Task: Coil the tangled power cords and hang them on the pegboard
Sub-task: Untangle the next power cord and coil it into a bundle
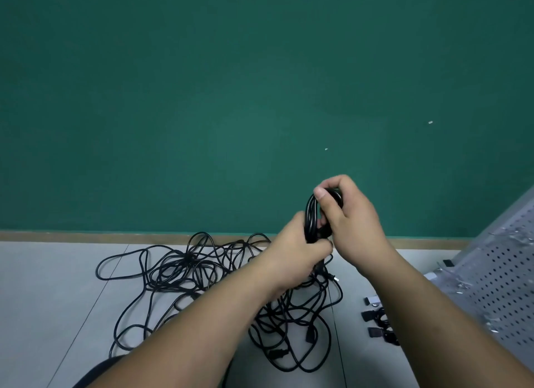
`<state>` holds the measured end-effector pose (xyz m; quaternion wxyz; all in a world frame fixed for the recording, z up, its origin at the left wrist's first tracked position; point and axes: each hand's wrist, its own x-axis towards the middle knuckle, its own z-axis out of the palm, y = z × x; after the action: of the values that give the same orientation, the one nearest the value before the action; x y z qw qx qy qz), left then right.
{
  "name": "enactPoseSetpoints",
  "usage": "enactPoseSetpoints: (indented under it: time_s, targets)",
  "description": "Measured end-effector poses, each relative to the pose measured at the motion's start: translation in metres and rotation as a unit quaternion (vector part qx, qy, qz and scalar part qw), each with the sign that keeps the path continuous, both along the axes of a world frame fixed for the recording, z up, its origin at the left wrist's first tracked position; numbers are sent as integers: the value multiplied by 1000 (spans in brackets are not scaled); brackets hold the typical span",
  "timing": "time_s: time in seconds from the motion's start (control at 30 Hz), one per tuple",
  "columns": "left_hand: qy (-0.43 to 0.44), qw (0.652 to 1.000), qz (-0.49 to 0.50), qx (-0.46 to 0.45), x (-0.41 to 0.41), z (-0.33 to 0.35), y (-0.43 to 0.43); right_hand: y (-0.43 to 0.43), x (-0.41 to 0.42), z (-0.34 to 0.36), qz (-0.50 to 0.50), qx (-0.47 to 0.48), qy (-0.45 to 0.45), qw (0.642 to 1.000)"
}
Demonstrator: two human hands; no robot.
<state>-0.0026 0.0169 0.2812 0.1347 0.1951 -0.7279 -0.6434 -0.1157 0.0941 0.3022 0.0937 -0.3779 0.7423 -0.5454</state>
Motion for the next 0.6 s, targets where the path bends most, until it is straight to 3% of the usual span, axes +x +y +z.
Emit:
enactPoseSetpoints:
  time_s: [0.1, 0.17, 0.27, 0.33, 0.43, 0.5, 0.6]
  targets:
    - [-37, 993, 21, -107, -4, -7, 7, 4, -5, -3, -7, -3, -114, 993]
    - [-59, 989, 9, -136, -5, -13, 11, 8, -7, -7, -20, 19, -130, 991]
    - [-52, 995, -16, -87, -11, -20, 18, 12, -7, -9, -70, 89, -26, 993]
    - [-87, 980, 1, -181, -16, -24, 21, 15, -5, -9, -102, 121, 48, 986]
    - [-129, 927, 41, -351, -20, -33, 23, 19, -1, -13, -124, 149, 105, 975]
    - [-121, 941, 25, -314, -22, -36, 29, 22, -1, -20, -132, 169, 119, 970]
    - [-88, 993, -50, -59, -25, -44, 34, 29, -10, -32, -127, 207, 77, 967]
